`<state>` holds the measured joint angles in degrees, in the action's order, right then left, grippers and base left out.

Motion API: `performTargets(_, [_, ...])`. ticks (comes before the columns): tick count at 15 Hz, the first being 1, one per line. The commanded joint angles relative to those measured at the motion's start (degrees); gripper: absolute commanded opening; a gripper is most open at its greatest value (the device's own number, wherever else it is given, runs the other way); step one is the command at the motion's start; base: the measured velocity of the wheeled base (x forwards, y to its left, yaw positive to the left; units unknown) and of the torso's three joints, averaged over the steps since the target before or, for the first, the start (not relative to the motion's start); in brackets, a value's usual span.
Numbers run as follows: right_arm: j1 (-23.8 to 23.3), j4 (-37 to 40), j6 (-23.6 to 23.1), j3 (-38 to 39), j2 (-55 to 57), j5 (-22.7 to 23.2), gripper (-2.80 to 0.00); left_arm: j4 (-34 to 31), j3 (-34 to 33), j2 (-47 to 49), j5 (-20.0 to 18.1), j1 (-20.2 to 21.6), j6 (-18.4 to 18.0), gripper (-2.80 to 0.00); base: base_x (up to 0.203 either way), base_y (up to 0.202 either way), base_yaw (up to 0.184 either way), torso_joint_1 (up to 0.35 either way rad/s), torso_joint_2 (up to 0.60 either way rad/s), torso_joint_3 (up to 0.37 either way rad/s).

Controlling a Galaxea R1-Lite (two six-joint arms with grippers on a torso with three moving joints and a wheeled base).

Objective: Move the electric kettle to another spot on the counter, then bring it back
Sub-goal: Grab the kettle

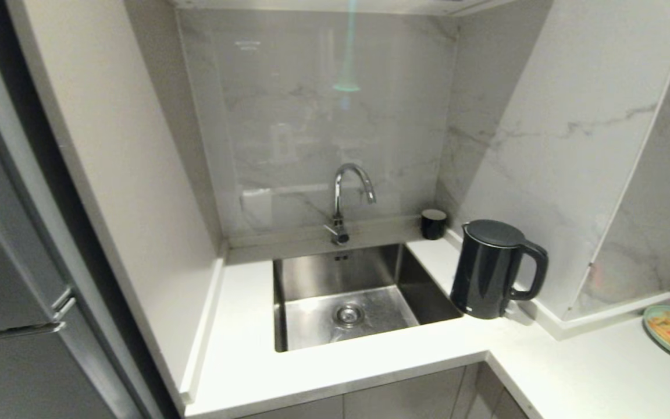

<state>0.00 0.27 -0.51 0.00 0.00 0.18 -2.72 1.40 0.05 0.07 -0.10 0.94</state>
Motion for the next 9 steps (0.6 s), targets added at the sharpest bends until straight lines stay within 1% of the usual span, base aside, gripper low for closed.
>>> performTargets(1, [0.0, 0.0, -0.02, 0.0, 0.0, -0.01, -2.8, -0.01, 0.0, 0.04, 0.01, 0.01, 0.03, -2.8, 0.0, 0.007, -0.166, 0.007, 0.01, 0.002])
performTargets(9, [0.0, 0.0, -0.02, 0.0, 0.0, -0.01, -2.8, -0.01, 0.0, 0.04, 0.01, 0.01, 0.03, -2.8, 0.002, 0.008, -0.174, -0.001, 0.01, 0.004])
